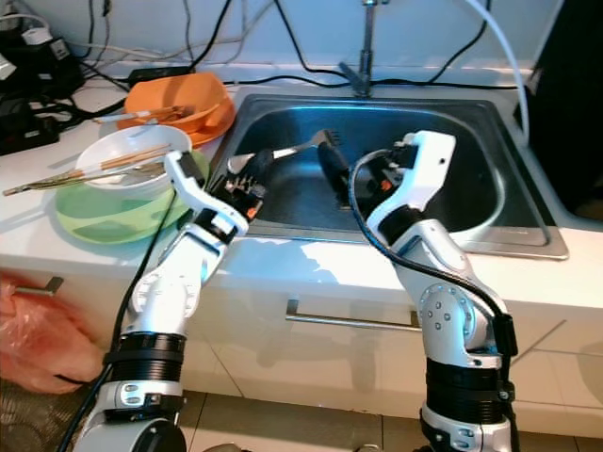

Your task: Kitchen organization

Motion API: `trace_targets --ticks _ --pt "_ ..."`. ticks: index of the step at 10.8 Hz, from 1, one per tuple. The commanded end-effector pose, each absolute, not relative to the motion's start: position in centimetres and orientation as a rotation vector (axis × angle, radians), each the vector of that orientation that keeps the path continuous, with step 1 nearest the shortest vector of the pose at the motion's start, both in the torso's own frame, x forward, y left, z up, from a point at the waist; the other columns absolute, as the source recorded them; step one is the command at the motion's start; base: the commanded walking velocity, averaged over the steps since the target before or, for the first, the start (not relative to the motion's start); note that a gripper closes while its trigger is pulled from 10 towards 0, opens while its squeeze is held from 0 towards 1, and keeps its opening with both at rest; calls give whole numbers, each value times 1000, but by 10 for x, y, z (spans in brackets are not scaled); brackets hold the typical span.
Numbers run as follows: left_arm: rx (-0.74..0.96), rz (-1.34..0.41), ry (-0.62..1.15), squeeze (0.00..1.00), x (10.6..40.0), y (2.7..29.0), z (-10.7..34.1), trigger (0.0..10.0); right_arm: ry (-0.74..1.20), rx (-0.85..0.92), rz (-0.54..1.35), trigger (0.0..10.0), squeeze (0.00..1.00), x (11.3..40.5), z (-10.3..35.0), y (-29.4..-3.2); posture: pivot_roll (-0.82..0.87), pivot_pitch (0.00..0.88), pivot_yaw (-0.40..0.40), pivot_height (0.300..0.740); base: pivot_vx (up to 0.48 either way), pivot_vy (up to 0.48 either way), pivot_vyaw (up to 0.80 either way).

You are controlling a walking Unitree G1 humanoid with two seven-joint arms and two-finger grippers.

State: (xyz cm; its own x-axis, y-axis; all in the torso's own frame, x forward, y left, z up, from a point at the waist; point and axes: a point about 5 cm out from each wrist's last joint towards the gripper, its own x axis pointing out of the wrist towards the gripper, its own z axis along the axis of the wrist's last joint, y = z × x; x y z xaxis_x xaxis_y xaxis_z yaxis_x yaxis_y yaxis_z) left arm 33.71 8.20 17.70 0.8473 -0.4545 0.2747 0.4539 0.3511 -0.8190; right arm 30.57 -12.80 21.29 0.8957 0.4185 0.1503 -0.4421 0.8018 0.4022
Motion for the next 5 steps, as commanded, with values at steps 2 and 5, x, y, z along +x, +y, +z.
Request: trace_targets --ticks 2,5 --pt "-1288 -764 25 0 332 44 201 0 -54 466 475 10000 0 306 219 -125 -45 1 54 740 0 0 0" --pt "-1322 -859 65 0 326 39 207 0 -55 470 480 10000 0 306 220 -122 -42 0 56 740 0 0 0"
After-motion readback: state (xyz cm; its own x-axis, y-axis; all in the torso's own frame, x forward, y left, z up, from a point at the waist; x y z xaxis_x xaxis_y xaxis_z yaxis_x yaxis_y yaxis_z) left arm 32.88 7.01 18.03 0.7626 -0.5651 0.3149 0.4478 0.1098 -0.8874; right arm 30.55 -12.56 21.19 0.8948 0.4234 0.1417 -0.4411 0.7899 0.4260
